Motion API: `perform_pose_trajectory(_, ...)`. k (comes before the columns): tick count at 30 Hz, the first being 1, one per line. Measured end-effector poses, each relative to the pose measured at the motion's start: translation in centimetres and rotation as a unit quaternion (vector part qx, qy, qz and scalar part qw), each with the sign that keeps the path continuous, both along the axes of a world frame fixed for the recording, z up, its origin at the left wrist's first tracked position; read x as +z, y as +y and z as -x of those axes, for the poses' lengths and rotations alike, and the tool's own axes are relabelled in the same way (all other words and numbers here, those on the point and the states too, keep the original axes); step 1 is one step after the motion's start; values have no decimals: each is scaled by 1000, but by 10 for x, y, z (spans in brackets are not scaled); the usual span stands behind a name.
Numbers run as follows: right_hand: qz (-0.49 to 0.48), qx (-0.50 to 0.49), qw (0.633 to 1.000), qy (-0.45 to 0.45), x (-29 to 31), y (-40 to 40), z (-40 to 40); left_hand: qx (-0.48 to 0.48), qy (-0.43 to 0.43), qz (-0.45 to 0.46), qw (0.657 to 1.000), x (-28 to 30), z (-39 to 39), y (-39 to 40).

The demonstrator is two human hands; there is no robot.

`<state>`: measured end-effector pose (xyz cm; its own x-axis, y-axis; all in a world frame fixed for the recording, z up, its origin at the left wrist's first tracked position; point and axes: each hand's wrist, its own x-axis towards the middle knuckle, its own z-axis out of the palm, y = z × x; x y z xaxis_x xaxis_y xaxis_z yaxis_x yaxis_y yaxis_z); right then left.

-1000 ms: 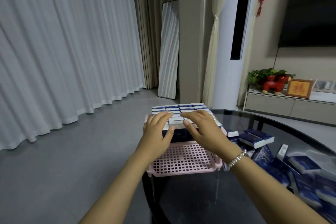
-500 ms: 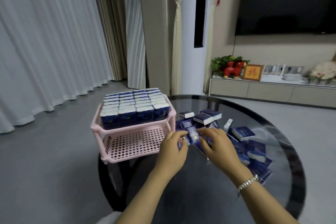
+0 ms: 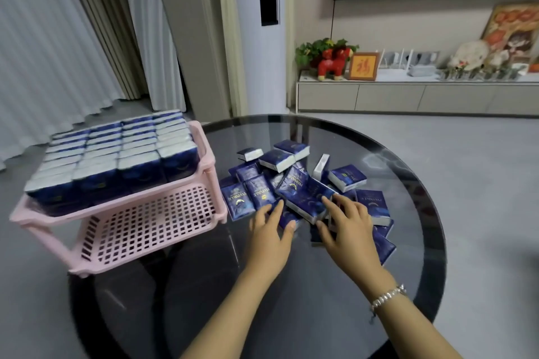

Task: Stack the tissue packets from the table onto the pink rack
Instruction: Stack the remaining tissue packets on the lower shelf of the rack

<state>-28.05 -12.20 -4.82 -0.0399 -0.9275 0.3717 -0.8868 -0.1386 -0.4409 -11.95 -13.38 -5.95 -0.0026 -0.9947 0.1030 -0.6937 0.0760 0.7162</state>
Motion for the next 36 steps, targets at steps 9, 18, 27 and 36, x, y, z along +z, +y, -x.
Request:
perform_pose_trajectory(9, -24, 2, 997, 76, 2, -25, -2, 14, -101, 69, 992, -8, 0, -15)
perform_pose_trajectory(18, -11, 38, 989, 146, 3, -36, -6, 52, -41, -35, 997, 4, -24, -8)
perform_pose_trajectory(27, 30, 104, 992, 67, 8, -6, -27, 62, -34, -101, 992, 14, -58, 21)
perform_pose_trajectory(36, -121, 240, 961, -71, 4, 15, -48, 53, 174, -160, 970, 20, -74, 36)
